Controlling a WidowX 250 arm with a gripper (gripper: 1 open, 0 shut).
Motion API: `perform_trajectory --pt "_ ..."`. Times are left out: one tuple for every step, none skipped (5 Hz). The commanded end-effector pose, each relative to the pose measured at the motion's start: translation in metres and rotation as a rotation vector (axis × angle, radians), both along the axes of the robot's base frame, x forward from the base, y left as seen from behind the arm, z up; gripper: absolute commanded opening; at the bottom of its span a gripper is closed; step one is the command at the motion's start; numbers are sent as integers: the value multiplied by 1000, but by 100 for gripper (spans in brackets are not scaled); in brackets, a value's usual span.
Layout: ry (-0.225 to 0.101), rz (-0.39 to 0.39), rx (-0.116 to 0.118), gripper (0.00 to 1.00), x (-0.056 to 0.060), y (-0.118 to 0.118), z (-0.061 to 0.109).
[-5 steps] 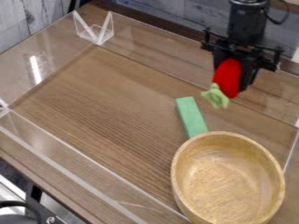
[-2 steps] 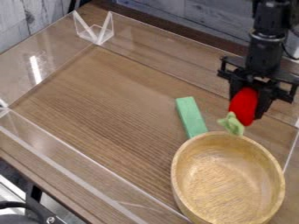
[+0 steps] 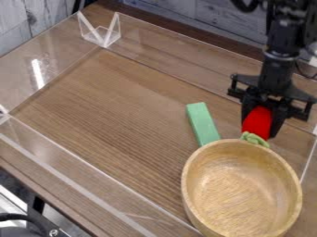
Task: Move the red object to the right side of the table
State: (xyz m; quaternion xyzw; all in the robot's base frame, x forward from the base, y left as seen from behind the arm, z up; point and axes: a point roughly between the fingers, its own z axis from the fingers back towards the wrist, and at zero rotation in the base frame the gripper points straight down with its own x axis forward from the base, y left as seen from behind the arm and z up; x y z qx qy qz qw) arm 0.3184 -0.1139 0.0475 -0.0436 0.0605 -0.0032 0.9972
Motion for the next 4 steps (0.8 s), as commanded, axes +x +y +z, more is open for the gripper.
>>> perform_trajectory --pt "-38 7 -8 0 8 -4 2" --pt "-35 -32 -1 0 6 -5 2" --pt "-37 -76 -2 100 1 -7 7" --pt "-50 -111 -5 0 -5 -9 17"
